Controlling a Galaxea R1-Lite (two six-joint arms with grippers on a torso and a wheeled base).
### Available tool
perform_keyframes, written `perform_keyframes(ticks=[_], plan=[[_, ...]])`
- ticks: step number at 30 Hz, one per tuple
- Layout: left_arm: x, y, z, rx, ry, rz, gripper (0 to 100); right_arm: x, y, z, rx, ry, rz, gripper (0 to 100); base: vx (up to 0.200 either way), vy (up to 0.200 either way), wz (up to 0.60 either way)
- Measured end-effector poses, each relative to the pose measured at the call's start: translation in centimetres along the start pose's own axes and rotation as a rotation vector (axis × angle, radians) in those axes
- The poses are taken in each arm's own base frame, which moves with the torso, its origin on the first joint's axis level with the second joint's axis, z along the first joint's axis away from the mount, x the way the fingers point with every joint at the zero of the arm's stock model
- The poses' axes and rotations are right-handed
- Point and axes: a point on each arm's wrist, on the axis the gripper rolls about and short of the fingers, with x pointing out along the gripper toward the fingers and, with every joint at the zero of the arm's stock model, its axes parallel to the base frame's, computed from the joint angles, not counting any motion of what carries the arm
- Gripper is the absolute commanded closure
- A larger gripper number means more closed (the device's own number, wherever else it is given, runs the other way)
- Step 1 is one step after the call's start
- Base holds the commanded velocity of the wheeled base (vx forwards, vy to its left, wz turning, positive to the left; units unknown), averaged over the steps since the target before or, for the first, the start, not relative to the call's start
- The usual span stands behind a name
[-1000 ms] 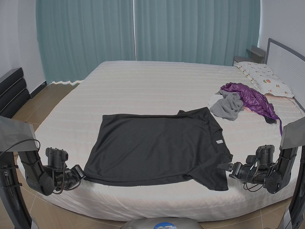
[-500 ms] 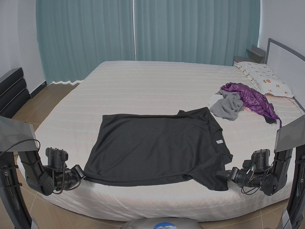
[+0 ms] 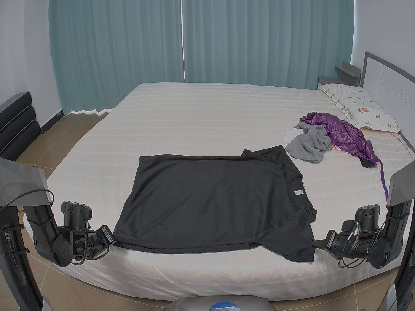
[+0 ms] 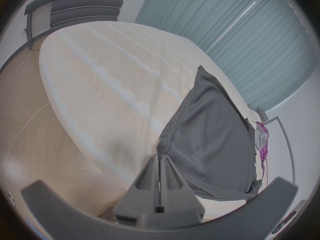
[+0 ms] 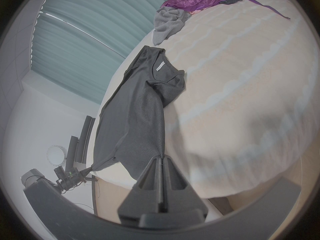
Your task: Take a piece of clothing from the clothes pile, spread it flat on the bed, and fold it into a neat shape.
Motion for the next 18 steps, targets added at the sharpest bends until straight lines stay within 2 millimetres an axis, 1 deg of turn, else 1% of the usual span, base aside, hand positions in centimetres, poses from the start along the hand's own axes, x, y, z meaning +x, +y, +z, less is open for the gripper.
perform_keyframes(ticks=[5, 11, 14, 18], plan=[[-0.5, 0.2, -0.3, 0.034, 0.008, 0.008, 100, -1.6, 0.1, -0.5, -0.016, 0.001, -0.004, 100, 0.000, 0.000, 0.00], [-1.0, 0.4, -0.5, 0.064, 0.012, 0.012, 100, -2.9, 0.1, -0.8, -0.027, -0.009, -0.011, 100, 0.000, 0.000, 0.00], [-1.2, 0.4, -0.6, 0.070, 0.013, 0.013, 100, -3.3, 0.0, -1.0, -0.052, -0.007, -0.018, 100, 0.000, 0.000, 0.00], [-1.7, 0.5, -0.7, 0.102, 0.016, 0.016, 100, -3.9, -0.2, -0.8, -0.045, -0.018, -0.028, 100, 0.000, 0.000, 0.00]])
